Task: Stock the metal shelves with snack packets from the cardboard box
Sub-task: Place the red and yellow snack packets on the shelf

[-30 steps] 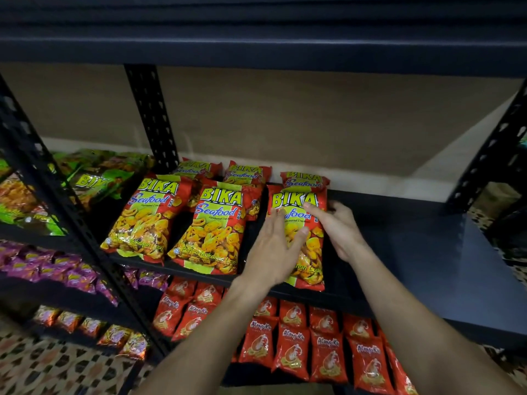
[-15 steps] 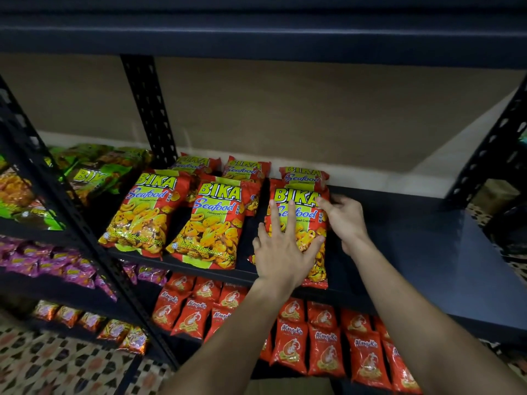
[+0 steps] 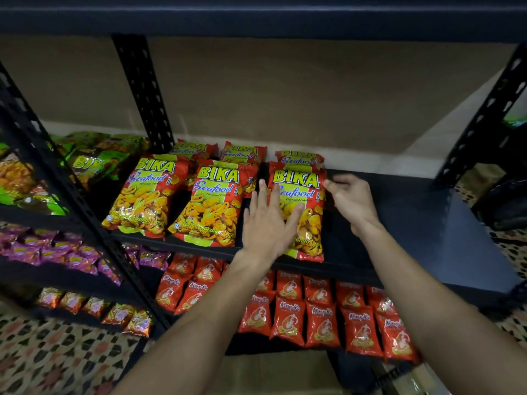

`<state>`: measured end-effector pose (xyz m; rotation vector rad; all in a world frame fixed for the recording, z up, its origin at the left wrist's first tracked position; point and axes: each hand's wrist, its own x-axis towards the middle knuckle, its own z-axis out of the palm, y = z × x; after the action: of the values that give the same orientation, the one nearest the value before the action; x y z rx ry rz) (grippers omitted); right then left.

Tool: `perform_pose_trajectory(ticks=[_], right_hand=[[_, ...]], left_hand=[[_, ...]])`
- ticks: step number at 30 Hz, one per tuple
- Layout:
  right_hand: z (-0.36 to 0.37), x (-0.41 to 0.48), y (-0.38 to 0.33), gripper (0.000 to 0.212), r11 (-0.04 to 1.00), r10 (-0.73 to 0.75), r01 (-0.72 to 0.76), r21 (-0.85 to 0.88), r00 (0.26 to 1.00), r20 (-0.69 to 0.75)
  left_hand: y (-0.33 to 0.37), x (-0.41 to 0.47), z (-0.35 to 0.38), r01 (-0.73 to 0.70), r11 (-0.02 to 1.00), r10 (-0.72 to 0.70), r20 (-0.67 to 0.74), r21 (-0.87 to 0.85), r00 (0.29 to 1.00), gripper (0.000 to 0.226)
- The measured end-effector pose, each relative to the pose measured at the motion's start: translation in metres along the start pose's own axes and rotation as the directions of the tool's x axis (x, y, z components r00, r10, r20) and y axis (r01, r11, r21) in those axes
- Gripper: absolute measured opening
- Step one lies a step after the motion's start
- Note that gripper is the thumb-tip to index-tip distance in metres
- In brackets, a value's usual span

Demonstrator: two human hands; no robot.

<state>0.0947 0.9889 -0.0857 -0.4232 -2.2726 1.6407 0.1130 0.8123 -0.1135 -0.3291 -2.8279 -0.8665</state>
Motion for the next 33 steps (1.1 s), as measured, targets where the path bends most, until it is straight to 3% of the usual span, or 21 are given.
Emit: perform_pose_trajectory(ticks=[6, 9, 12, 16, 21, 25, 27, 28, 31, 33], right_hand=[[-0.011, -0.071, -0.009, 0.029, 0.975, -0.170, 0.180, -0.134, 0.982, 0.081], [-0.014, -0.119, -0.002, 0.028, 0.968, -0.185, 0.206, -0.145, 0.972, 0.143], [-0.010, -0.166, 0.021, 0.024, 0.976, -0.152, 0.181, -0.122, 0.965, 0.215], [0.007, -0.219, 0.082, 0.022, 0.984, -0.009, 0.076, -0.161, 0.923, 0.384], [0.032, -0.277, 0.178, 0.026, 0.947, 0.217, -0.035, -0.318, 0.802, 0.557], [0.042, -0.307, 0.256, 0.030, 0.871, 0.453, -0.151, -0.467, 0.615, 0.645], [0.041, -0.316, 0.291, 0.031, 0.826, 0.509, -0.130, -0.548, 0.588, 0.628], [0.042, -0.322, 0.315, 0.032, 0.798, 0.535, -0.115, -0.592, 0.588, 0.607], [0.046, -0.332, 0.373, 0.036, 0.692, 0.611, -0.083, -0.717, 0.596, 0.521], [0.048, -0.335, 0.403, 0.046, 0.602, 0.657, -0.052, -0.797, 0.599, 0.458]], left_hand=[[-0.027, -0.051, -0.024, -0.033, 0.981, 0.021, -0.063, -0.194, 0.998, 0.050], [-0.046, -0.094, -0.022, -0.010, 0.964, -0.006, -0.059, -0.266, 0.998, 0.037], [-0.073, -0.139, -0.008, 0.032, 0.938, -0.042, -0.022, -0.346, 0.999, 0.024], [-0.110, -0.209, 0.033, 0.242, 0.903, -0.188, 0.181, -0.355, 0.965, 0.010], [-0.147, -0.279, 0.082, 0.432, 0.879, -0.292, 0.486, -0.204, 0.824, 0.016], [-0.171, -0.322, 0.120, 0.571, 0.819, -0.374, 0.702, -0.058, 0.606, 0.015], [-0.183, -0.336, 0.140, 0.617, 0.787, -0.420, 0.741, 0.010, 0.523, 0.009], [-0.192, -0.346, 0.156, 0.617, 0.786, -0.423, 0.758, 0.035, 0.497, 0.018], [-0.211, -0.369, 0.192, 0.573, 0.818, -0.391, 0.784, 0.055, 0.483, 0.033], [-0.223, -0.386, 0.213, 0.567, 0.815, -0.412, 0.808, 0.119, 0.422, 0.036]])
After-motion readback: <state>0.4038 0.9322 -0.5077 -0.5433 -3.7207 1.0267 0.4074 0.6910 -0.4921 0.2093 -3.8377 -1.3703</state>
